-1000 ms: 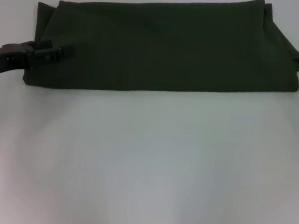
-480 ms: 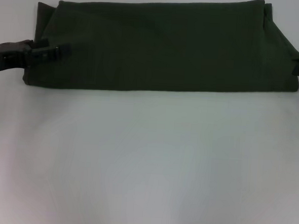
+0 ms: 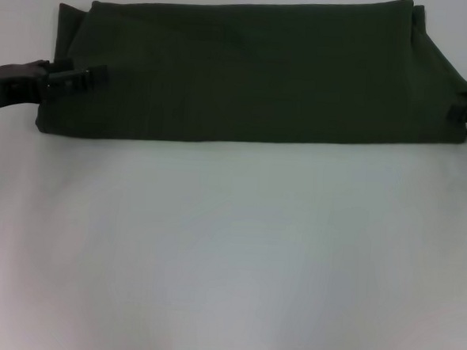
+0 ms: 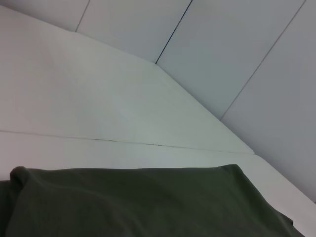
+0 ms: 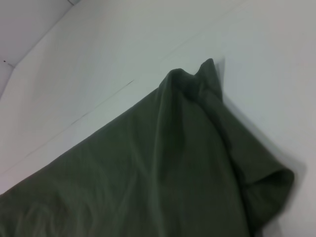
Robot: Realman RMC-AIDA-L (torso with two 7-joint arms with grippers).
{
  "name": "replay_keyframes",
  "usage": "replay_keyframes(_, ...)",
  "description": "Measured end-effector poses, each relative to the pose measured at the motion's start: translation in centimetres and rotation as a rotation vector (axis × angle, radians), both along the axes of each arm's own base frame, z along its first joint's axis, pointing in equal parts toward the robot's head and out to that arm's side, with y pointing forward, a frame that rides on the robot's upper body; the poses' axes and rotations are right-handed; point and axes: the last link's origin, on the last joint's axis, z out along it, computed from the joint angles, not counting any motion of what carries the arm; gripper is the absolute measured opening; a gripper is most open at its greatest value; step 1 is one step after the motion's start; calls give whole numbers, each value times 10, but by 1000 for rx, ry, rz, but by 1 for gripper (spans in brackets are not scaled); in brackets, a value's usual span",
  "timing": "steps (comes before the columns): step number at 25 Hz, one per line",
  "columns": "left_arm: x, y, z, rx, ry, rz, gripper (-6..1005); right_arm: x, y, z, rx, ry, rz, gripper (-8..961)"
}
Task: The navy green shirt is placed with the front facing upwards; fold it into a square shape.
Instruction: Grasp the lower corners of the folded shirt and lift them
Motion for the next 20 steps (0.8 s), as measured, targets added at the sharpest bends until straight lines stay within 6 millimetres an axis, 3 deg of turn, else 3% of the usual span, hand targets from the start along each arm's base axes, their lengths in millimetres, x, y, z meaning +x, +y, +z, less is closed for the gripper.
replay_keyframes(20, -1, 4, 0, 15, 14, 13, 909, -9, 8, -14, -24, 10, 11, 644)
